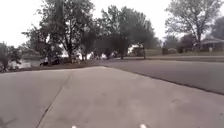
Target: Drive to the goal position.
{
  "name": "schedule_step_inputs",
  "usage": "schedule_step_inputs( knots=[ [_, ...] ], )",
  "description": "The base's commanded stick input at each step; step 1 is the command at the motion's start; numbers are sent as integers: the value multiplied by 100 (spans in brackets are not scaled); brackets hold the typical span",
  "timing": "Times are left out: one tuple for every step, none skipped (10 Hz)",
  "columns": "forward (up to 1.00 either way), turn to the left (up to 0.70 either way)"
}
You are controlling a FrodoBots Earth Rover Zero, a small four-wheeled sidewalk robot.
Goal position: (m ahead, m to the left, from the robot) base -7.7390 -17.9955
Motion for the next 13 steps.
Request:
schedule_step_inputs(
  knots=[
    [70,-35],
    [70,-35],
    [69,-34],
    [67,-33],
    [43,-33],
    [17,-34],
    [16,-32],
    [15,-31],
    [11,-23],
    [6,-13],
    [6,-12],
    [7,-14],
    [6,-13]
  ],
)
